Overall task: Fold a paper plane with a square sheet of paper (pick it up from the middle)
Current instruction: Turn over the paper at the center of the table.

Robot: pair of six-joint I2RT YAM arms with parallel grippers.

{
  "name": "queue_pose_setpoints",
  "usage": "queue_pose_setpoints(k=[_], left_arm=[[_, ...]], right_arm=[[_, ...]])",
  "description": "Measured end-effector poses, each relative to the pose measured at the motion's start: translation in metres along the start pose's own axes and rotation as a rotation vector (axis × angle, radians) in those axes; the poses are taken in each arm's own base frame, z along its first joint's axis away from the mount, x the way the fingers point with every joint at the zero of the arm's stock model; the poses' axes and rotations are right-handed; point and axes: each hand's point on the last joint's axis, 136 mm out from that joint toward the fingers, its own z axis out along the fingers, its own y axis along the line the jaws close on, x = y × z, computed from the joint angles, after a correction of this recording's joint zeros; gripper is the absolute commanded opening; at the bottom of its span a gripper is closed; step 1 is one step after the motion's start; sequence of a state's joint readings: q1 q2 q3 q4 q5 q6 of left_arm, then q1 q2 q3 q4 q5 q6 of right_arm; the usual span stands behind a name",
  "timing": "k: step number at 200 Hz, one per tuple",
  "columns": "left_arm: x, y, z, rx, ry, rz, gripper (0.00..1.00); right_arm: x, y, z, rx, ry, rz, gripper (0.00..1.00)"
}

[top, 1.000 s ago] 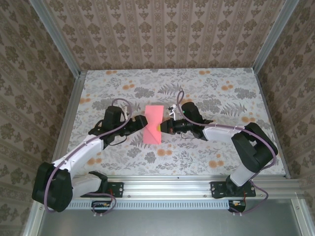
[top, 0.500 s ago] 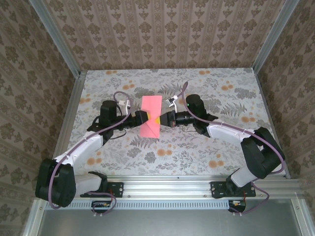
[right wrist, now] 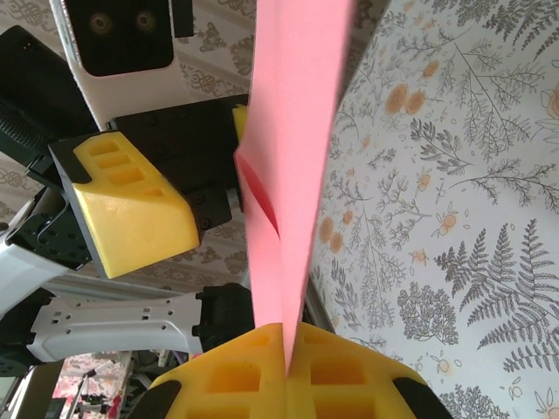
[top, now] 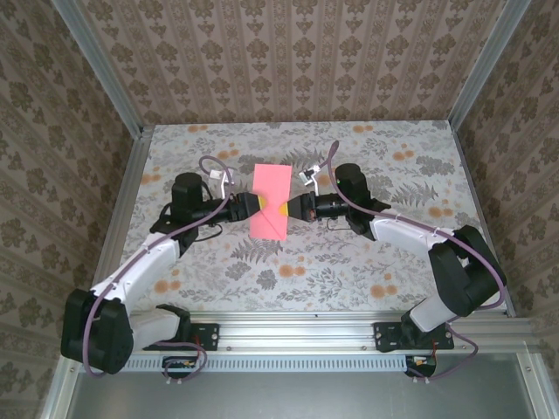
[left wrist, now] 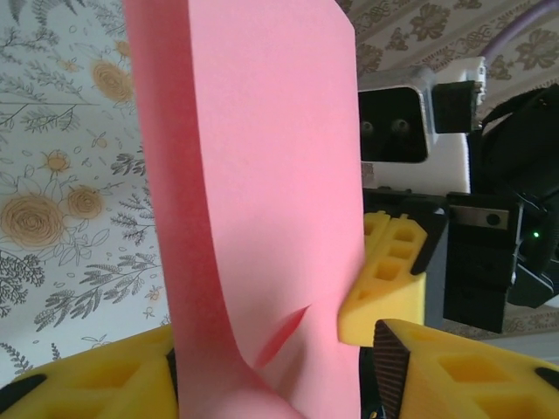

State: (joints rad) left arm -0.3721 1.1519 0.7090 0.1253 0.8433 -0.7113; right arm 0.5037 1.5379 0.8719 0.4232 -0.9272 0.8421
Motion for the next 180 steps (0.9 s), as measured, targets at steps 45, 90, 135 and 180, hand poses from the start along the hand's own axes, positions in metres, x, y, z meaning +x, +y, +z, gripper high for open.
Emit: queue_pose_setpoints(k=[45,90,135,180], left_arm=[[0.0008,-0.0038,-0.0005,0.017,0.007,0.014,0.31],[0.0006,-0.0044,-0.0008,0.014,0.01,0.019,0.26],[-0.002,-0.0082,-0.0021,0.018,0.004,0.038,0.0],[-0.0035,-0.009,-0.0024,0.016,0.0,0.036,0.0]], right_arm=[[-0.0004,0.0033,-0.0001,-0.013,0.004,0.001,0.01],[-0.003,0.0063,-0.0015,-0.027,0.001,0.0,0.02],[-0.0046,0.0066,-0.0028,-0.03,-0.003,-0.002,0.06],[-0.0041,0.009,-0.003,-0.041,0.003,-0.006,0.38]])
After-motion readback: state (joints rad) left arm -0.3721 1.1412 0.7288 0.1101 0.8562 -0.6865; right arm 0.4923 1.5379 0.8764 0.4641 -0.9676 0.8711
